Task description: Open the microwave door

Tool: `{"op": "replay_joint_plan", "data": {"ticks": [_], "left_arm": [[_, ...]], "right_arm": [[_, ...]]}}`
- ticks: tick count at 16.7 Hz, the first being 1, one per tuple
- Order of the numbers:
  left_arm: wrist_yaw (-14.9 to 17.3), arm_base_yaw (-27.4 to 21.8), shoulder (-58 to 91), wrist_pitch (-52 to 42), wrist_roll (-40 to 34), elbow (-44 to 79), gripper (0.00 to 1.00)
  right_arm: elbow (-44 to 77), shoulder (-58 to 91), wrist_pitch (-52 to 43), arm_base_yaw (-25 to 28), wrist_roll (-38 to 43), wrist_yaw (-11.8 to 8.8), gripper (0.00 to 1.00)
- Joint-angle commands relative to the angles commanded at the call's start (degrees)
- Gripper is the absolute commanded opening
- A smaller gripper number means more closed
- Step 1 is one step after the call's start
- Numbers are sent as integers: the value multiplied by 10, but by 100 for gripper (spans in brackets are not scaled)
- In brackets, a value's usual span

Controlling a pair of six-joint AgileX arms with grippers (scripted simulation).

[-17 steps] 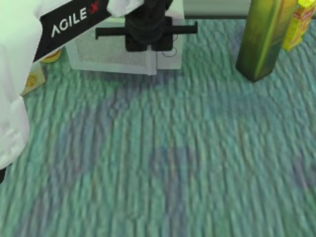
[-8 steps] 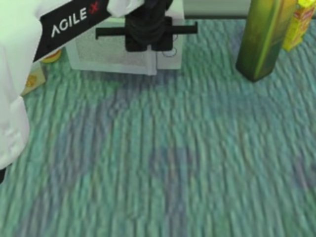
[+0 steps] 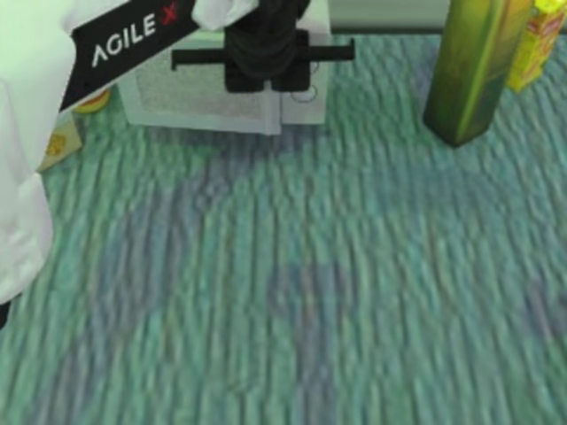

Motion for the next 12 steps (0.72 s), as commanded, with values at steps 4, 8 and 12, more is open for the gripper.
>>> {"op": "replay_joint_plan", "data": {"ticks": [4, 8, 12], "left_arm": [[3, -3, 3, 2, -1, -3, 0], [13, 2, -31, 28, 31, -55, 0], [27, 4, -60, 51, 56, -97, 0]], "right_arm": [[0, 0, 0, 0, 0, 0, 100], [0, 0, 0, 0, 0, 0, 100], [0, 0, 0, 0, 0, 0, 100]]}}
